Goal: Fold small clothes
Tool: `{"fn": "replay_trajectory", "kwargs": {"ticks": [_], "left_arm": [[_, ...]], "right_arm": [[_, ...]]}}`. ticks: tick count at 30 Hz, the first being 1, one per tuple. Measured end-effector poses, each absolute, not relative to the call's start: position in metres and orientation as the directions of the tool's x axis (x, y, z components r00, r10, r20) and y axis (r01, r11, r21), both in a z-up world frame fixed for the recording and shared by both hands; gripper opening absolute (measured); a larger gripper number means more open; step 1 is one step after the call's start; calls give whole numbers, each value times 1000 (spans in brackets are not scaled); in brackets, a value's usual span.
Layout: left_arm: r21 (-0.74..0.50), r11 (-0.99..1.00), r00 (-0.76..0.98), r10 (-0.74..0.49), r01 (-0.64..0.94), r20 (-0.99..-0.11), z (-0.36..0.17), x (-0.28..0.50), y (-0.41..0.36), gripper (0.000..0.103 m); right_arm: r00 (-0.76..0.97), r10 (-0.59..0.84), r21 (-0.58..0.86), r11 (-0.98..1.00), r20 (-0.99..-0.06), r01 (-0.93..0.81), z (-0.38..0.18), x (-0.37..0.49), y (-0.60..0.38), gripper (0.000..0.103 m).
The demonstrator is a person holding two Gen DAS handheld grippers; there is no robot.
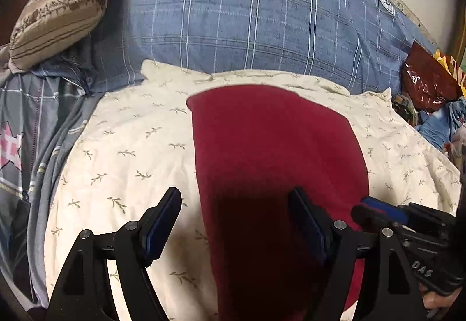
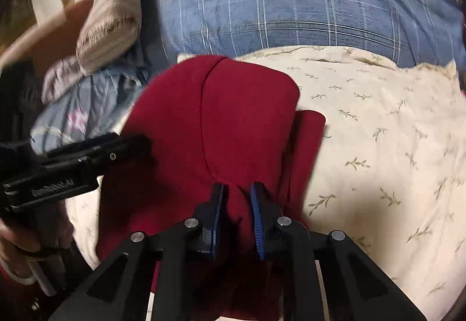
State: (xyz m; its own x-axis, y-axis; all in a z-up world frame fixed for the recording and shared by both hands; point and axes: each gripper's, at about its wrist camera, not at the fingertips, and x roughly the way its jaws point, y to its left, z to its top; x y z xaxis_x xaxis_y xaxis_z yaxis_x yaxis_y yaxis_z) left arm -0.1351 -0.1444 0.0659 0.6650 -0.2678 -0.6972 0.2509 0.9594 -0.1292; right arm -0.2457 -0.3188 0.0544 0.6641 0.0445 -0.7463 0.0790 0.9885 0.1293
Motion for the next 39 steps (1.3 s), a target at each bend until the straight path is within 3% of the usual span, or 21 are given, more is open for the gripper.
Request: {"fn": "replay_trajectory", "kwargs": {"ticks": [3, 5, 7, 8, 25, 39], "left_arm": [[-100, 966, 685, -241, 240, -687, 67, -145, -146, 76], [-84, 967, 706, -234, 241, -669, 70, -154, -147, 76], [-64, 967, 721, -226, 245, -655, 73, -163, -149, 77], [-54, 968, 725, -221, 247, -652, 74, -167, -150, 77], [33, 982, 775, -125, 185, -620, 88, -213, -145, 77], [51, 985, 784, -100, 165, -613, 86, -213, -140, 77]], "right_arm": [[670, 54, 150, 985, -740, 86, 64, -247, -314, 23], [685, 44, 148, 984, -727, 94, 71, -252, -311, 34], [702, 34, 145, 985, -711, 99, 77, -257, -307, 55], [714, 28, 144, 984, -700, 103, 81, -260, -305, 57], [740, -105, 56, 980, -665, 190, 93, -265, -295, 78], [732, -118, 21, 984, -671, 178, 89, -261, -284, 85]]}}
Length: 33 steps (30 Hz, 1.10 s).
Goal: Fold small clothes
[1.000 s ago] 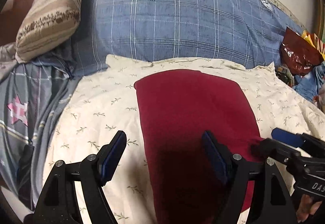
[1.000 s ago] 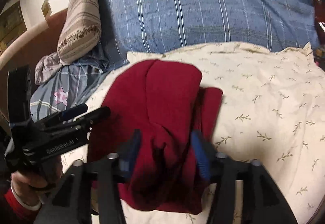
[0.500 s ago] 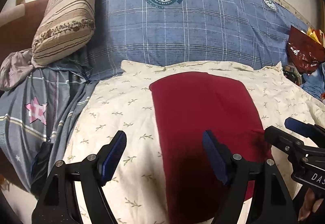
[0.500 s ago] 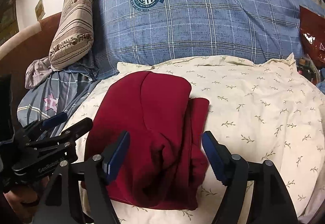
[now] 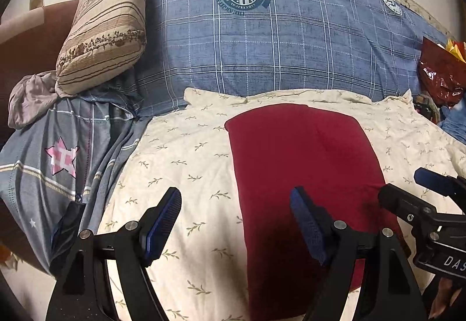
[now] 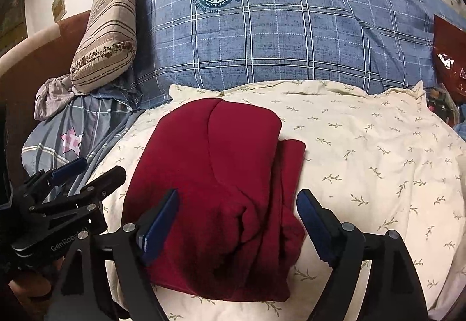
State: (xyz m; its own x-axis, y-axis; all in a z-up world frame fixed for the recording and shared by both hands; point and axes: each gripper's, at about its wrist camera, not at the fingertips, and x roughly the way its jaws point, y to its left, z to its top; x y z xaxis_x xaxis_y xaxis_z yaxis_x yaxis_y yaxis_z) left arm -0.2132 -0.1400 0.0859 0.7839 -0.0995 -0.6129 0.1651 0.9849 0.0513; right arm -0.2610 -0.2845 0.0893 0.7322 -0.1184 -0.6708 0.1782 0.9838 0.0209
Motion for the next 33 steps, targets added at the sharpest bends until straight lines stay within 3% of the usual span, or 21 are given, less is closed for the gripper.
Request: {"fn": "replay_trajectory", "kwargs": {"ticks": [33], "left_arm": [[58, 987, 775, -79, 148, -627, 75, -199, -136, 76]], "right_arm": [[715, -101, 32, 985, -692, 170, 81, -245, -287, 86]]}}
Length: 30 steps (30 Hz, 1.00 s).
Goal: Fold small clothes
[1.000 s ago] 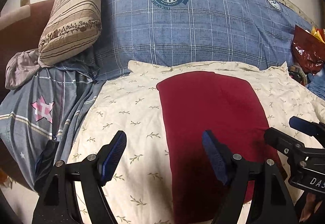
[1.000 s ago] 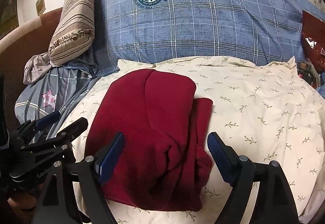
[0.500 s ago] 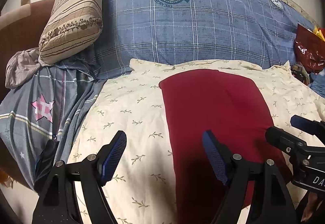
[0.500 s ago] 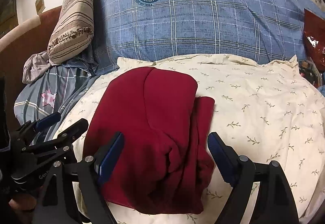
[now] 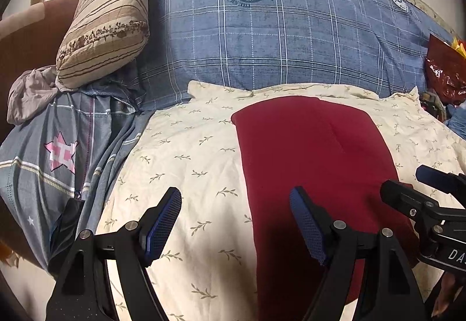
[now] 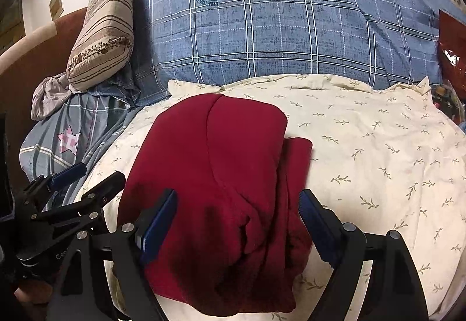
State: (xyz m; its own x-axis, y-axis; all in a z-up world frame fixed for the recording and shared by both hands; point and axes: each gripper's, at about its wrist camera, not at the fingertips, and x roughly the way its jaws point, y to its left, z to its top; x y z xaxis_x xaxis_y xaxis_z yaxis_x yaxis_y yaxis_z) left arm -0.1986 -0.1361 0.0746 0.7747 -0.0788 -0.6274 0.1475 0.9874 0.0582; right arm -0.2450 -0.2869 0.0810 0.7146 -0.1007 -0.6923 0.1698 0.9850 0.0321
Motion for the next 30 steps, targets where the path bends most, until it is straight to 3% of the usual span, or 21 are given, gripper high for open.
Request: {"fn": "replay_trajectory", "kwargs": {"ticks": [30], "left_arm": [[56, 990, 769, -63, 128, -636, 71, -197, -133, 77]], "right_arm": [[704, -84, 29, 989, -705, 147, 77, -241, -279, 86]]}}
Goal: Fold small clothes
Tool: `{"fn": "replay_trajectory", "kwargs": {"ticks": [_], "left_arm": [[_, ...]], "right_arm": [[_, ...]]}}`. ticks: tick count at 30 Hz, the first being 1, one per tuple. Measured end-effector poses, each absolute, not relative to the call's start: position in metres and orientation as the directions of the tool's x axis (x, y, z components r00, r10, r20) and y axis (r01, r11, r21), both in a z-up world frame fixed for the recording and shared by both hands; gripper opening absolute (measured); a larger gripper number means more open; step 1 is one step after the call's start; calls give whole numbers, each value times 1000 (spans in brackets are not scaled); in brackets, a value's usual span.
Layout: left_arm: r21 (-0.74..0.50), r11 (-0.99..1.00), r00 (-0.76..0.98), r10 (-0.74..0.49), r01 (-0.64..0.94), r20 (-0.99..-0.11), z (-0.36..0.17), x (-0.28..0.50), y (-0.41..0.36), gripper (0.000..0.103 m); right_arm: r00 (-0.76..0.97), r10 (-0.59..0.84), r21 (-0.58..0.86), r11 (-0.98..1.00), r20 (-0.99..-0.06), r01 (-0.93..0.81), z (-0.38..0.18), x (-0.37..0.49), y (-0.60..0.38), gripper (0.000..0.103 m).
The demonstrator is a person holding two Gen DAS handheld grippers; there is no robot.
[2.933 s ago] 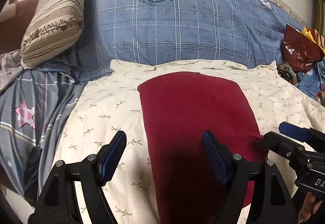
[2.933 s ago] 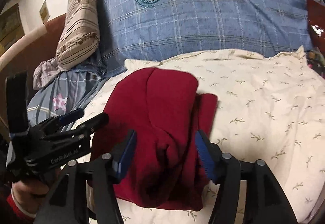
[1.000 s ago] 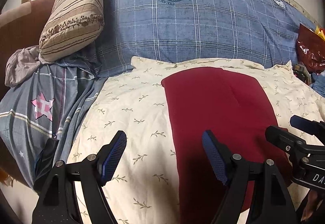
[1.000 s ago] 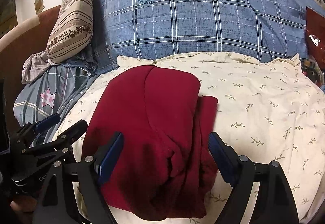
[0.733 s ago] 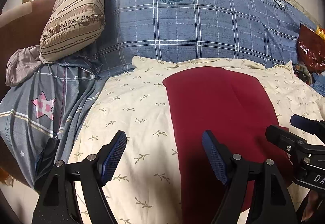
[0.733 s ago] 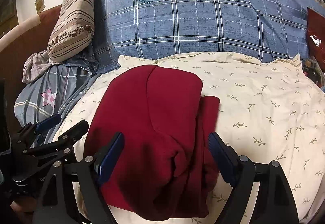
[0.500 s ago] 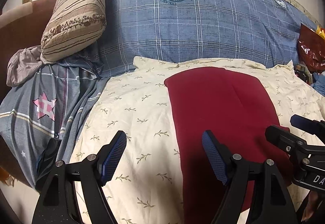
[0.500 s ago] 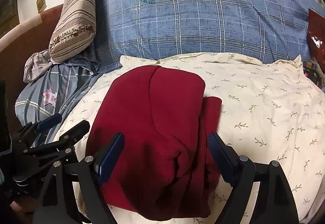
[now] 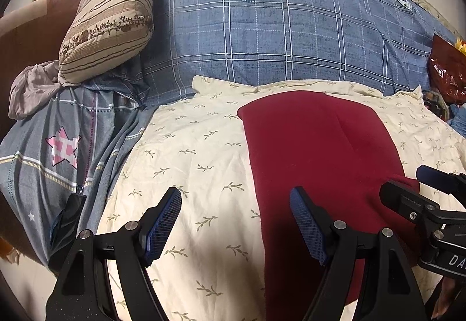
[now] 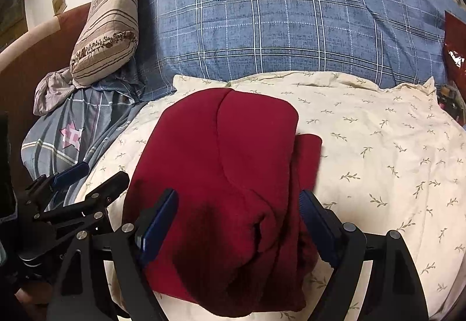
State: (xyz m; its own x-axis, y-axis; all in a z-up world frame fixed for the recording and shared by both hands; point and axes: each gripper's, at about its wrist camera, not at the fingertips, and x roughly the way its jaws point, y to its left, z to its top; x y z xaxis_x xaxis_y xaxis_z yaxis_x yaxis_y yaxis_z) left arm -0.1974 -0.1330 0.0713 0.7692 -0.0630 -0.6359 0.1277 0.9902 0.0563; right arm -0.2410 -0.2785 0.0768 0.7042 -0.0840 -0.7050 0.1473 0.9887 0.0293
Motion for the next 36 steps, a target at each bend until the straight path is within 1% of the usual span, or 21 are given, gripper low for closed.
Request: {"fn": "replay_trajectory", "kwargs": {"ticks": [27, 31, 36], "left_arm": [[57, 990, 763, -65, 132, -643, 68, -195, -137, 77], [59, 989, 774, -71, 139, -629, 68, -195, -137, 76], [19, 990, 763, -98, 143, -639, 67, -187, -126, 77]], "right_arm": [[692, -80, 26, 990, -717, 142, 73, -238, -273, 86], [688, -80, 25, 990, -721, 142, 73, -237, -272, 86], [700, -81, 36, 988, -710, 151, 78, -237, -280, 86]]}}
